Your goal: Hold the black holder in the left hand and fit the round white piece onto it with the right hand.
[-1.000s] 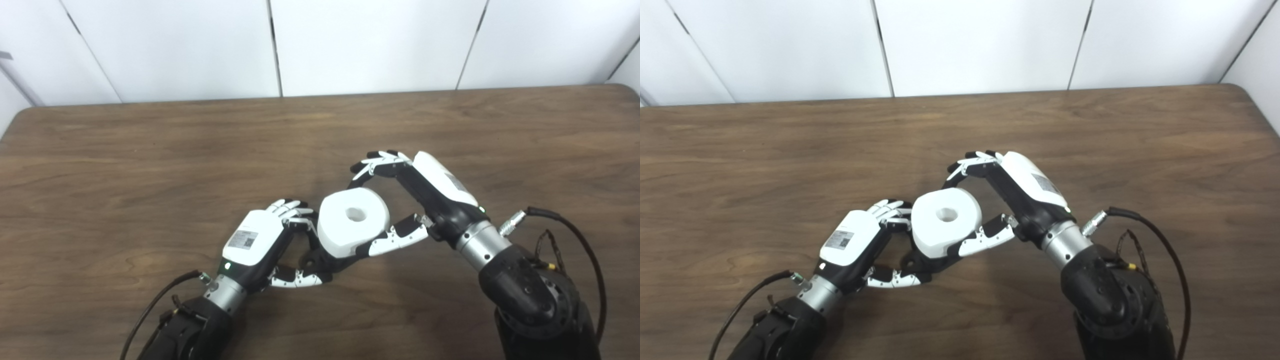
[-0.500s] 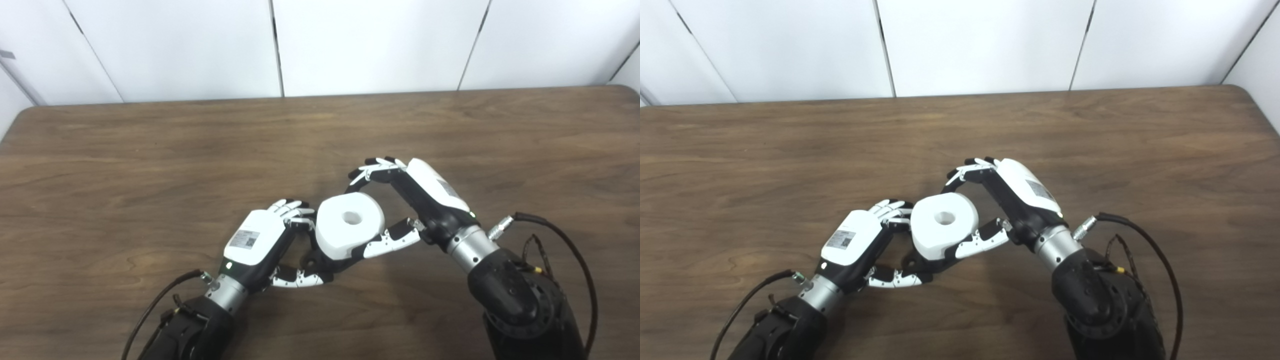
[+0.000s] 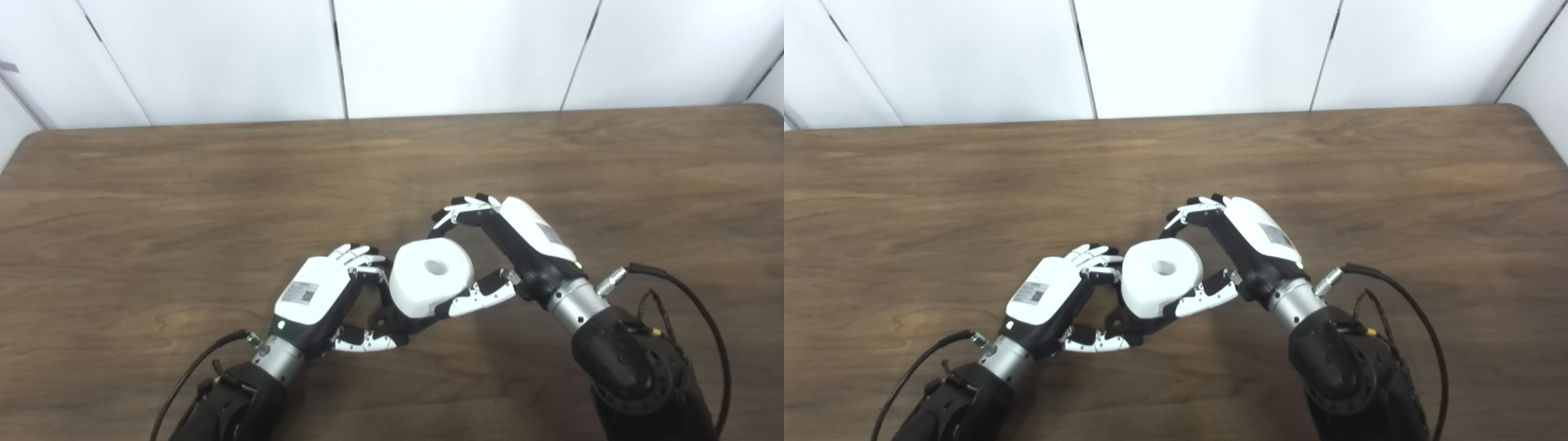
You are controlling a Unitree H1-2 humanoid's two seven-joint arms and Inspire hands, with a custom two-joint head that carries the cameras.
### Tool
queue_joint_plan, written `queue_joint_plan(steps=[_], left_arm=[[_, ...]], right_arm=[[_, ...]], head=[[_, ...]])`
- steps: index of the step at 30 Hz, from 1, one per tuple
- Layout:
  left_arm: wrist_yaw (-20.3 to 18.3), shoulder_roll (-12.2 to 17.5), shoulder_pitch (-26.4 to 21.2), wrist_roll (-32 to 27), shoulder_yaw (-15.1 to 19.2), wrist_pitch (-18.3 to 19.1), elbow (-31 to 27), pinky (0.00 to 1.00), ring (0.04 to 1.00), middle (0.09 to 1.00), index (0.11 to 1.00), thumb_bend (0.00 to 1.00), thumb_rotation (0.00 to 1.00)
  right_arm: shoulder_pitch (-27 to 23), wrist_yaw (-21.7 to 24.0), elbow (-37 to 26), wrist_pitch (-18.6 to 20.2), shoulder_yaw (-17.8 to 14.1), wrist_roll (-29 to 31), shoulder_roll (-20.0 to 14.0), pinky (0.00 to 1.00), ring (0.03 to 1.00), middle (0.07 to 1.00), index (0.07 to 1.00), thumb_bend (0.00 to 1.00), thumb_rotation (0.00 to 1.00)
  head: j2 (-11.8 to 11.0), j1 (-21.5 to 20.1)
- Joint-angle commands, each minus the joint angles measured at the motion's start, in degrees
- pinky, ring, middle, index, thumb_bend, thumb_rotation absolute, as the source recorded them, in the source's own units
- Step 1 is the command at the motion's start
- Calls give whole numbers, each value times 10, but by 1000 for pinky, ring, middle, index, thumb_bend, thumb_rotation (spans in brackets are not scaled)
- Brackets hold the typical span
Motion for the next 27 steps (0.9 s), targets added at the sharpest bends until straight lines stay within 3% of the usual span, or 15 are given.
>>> queue_joint_plan(steps=[1,27], left_arm=[[-22,1,3,19,-12,6,1,919,879,797,486,524,56],[-15,-5,0,19,-12,4,8,914,876,795,486,524,56]], right_arm=[[-6,-13,-6,-18,2,2,-1,1000,913,791,484,517,135],[-3,6,-27,-7,35,-17,5,1000,920,796,485,519,134]], head=[[1,0],[0,-5]])
